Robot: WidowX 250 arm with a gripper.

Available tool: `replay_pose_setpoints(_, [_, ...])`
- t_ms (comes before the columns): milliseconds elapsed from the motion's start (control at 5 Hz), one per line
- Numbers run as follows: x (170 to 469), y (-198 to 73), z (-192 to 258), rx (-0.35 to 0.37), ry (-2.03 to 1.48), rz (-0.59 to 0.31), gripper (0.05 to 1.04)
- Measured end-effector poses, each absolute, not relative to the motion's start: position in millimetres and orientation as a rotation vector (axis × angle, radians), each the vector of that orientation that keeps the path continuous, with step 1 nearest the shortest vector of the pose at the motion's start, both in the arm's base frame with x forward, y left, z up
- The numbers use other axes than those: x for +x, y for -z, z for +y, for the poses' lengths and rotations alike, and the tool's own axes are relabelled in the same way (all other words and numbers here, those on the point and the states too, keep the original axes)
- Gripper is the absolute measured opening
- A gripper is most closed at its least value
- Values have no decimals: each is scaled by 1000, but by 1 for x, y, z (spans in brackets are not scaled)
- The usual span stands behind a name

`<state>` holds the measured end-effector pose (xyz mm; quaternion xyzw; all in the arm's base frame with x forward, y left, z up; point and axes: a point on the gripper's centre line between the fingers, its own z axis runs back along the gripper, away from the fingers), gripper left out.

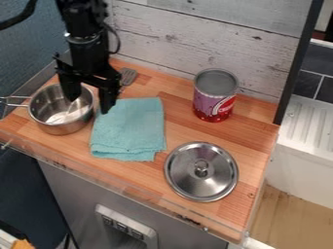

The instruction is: Move the pot to the middle of the table on top of the kitchen towel

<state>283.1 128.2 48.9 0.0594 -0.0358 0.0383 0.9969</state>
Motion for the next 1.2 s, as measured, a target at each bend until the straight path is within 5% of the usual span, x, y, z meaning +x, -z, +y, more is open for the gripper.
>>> replay_pose_setpoints(800, [282,-23,161,147,-170,-45,952])
replay_pose_setpoints(1200, [278,-23,166,154,-192,-33,357])
